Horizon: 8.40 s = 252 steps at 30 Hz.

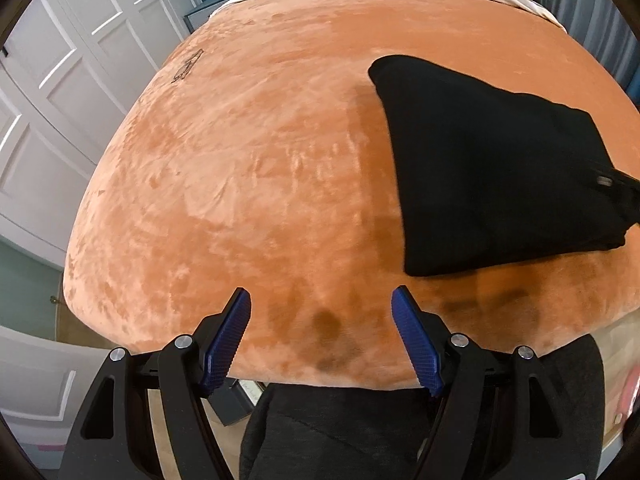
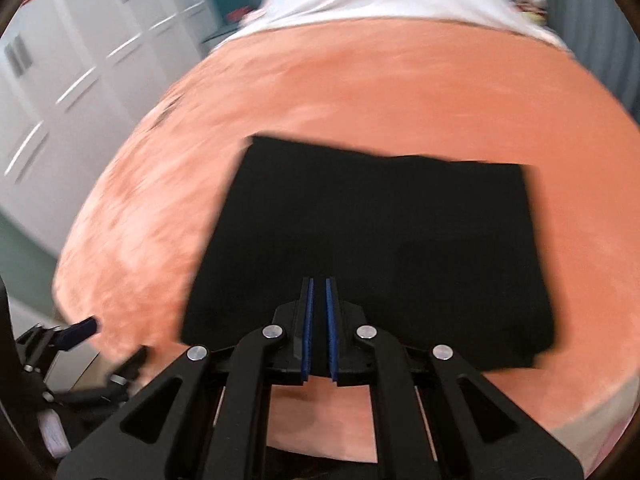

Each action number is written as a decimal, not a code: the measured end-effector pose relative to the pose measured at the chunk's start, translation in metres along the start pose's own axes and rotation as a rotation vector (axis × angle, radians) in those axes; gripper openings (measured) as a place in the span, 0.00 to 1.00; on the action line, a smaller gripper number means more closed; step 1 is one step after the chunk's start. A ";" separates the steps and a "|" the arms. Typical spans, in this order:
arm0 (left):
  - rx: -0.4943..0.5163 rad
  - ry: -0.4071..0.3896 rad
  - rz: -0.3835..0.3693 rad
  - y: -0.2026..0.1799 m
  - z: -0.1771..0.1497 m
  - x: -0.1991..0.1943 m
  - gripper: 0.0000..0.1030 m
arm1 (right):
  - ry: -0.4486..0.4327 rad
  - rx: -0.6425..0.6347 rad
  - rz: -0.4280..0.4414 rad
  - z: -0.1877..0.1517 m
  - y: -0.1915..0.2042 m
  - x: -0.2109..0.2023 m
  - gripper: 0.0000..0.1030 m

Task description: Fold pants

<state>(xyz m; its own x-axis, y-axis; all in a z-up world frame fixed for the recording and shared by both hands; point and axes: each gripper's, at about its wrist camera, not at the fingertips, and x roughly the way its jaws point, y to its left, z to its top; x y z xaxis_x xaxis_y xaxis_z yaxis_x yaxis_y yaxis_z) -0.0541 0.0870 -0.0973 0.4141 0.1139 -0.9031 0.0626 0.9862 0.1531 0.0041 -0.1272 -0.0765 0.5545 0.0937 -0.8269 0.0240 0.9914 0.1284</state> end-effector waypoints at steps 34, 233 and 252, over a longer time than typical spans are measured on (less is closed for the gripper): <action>0.094 0.015 -0.018 -0.075 0.039 0.013 0.79 | 0.000 0.084 0.033 0.070 -0.093 0.042 0.25; 0.017 -0.342 -0.022 -0.061 0.093 -0.101 0.95 | -0.340 0.154 -0.083 0.054 -0.033 -0.082 0.87; 0.035 -0.304 -0.040 -0.072 0.087 -0.082 0.95 | -0.303 0.117 -0.107 0.049 -0.030 -0.067 0.87</action>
<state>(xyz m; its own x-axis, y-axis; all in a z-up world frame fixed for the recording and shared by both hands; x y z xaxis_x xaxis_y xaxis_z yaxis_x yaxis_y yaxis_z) -0.0132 -0.0039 0.0004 0.6628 0.0289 -0.7482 0.1133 0.9839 0.1384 0.0075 -0.1677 0.0019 0.7652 -0.0586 -0.6411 0.1805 0.9754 0.1263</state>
